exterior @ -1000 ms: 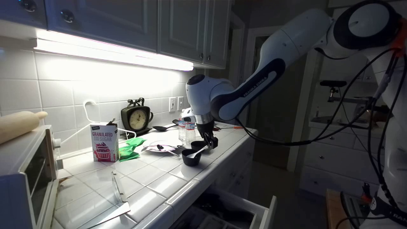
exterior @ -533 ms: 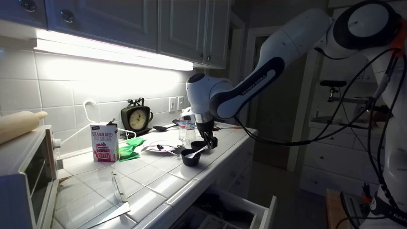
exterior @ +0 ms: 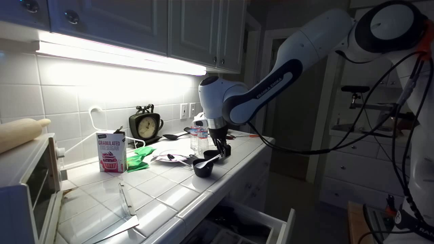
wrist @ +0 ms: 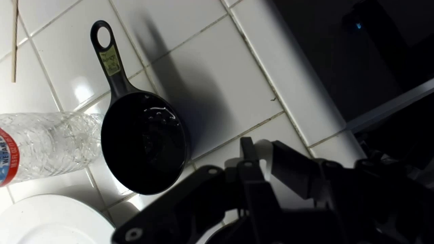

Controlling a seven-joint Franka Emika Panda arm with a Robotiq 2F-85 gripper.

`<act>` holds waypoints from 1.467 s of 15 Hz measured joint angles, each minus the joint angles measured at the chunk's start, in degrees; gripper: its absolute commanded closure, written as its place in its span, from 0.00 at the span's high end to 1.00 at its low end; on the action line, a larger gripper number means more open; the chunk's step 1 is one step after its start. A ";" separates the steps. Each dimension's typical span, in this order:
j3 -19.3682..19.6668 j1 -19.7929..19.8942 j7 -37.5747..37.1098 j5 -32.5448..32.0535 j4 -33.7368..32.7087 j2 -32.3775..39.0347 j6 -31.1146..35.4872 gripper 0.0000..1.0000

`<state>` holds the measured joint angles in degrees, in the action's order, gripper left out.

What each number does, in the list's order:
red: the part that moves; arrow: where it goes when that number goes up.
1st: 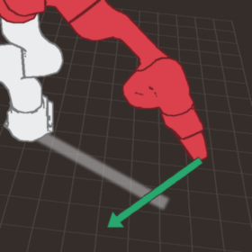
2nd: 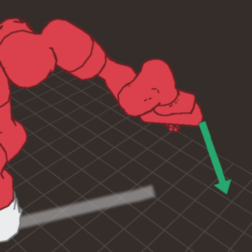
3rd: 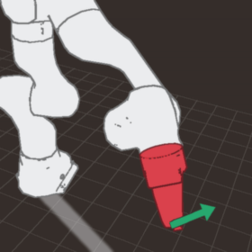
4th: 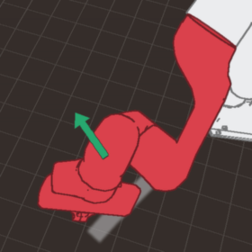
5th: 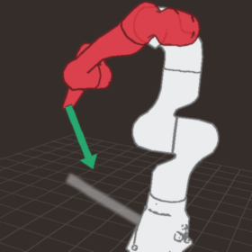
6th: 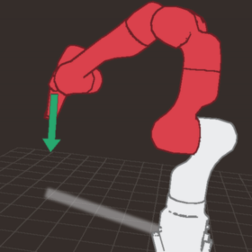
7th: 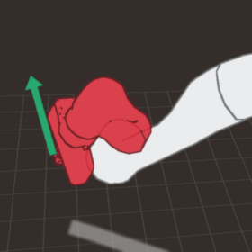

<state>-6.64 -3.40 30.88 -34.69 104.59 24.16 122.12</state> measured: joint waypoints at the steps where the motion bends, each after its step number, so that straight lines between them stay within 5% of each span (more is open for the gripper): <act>1: 0.03 0.07 0.00 0.26 -0.12 -0.02 0.00 0.04; 22: 1.54 2.42 2.94 7.04 -1.96 -1.63 -0.01 0.04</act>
<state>-5.10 -0.98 33.83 -27.65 102.63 22.53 122.11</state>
